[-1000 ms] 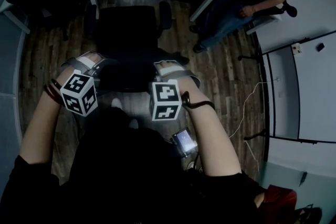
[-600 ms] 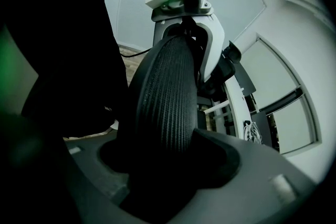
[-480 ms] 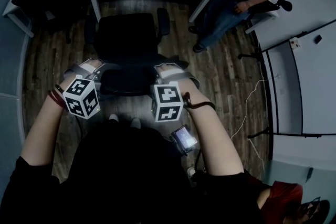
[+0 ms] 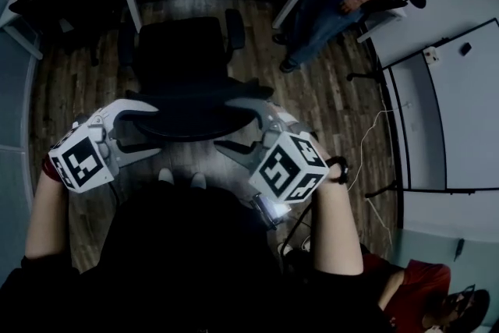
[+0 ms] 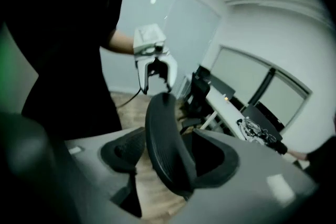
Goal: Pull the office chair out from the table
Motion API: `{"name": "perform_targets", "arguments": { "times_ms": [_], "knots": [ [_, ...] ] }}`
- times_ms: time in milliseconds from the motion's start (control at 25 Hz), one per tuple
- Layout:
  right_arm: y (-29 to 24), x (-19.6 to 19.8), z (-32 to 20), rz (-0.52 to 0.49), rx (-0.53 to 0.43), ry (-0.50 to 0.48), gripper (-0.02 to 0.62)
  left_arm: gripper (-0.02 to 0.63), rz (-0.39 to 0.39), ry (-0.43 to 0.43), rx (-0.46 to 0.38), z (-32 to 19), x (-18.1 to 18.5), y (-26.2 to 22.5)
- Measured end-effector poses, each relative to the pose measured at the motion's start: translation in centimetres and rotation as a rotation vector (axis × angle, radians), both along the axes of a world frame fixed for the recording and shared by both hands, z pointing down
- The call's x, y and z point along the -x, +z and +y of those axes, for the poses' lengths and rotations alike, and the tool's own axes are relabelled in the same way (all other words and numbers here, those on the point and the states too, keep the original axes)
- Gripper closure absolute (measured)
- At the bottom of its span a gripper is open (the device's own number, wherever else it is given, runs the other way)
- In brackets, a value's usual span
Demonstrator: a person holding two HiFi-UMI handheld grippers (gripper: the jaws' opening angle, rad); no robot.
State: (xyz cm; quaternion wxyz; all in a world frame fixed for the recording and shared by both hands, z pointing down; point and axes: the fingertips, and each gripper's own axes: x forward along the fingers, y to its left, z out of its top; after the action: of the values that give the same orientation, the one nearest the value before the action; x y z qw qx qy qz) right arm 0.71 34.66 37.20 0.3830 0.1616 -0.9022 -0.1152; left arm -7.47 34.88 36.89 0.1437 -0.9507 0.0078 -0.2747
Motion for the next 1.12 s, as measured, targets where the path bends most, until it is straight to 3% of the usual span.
{"name": "perform_targets", "arguments": {
  "times_ms": [40,120,160,200,280,480,1120],
  "knots": [
    [-2.8,-0.3,-0.2,-0.140,-0.016,0.053,0.325,0.416,0.114,-0.087,0.039,-0.6,0.2,-2.6],
    [-7.9,-1.4,-0.9,-0.446,-0.037,0.200,0.544,0.603,0.351,-0.354,0.148,-2.5,0.7,-7.1],
    [-9.6,-2.2,-1.1,-0.564,-0.038,0.273,0.594,0.601,0.447,-0.478,0.191,-3.3,1.0,-8.6],
    [-10.7,-2.9,-1.3,-0.631,-0.047,0.327,0.594,0.601,0.516,-0.568,0.219,-3.7,1.1,-9.5],
    [-11.4,-4.1,-1.3,-0.659,-0.088,0.382,0.595,0.601,0.576,-0.637,0.237,-3.2,0.5,-10.2],
    [-12.6,-4.5,-0.4,-0.706,-0.070,0.415,0.595,0.601,0.567,-0.599,0.226,-2.0,-1.7,-10.4],
    [-13.1,-4.9,0.6,-0.693,-0.092,0.408,0.594,0.601,0.565,-0.518,0.193,-0.8,-3.8,-12.0]
  ]
}}
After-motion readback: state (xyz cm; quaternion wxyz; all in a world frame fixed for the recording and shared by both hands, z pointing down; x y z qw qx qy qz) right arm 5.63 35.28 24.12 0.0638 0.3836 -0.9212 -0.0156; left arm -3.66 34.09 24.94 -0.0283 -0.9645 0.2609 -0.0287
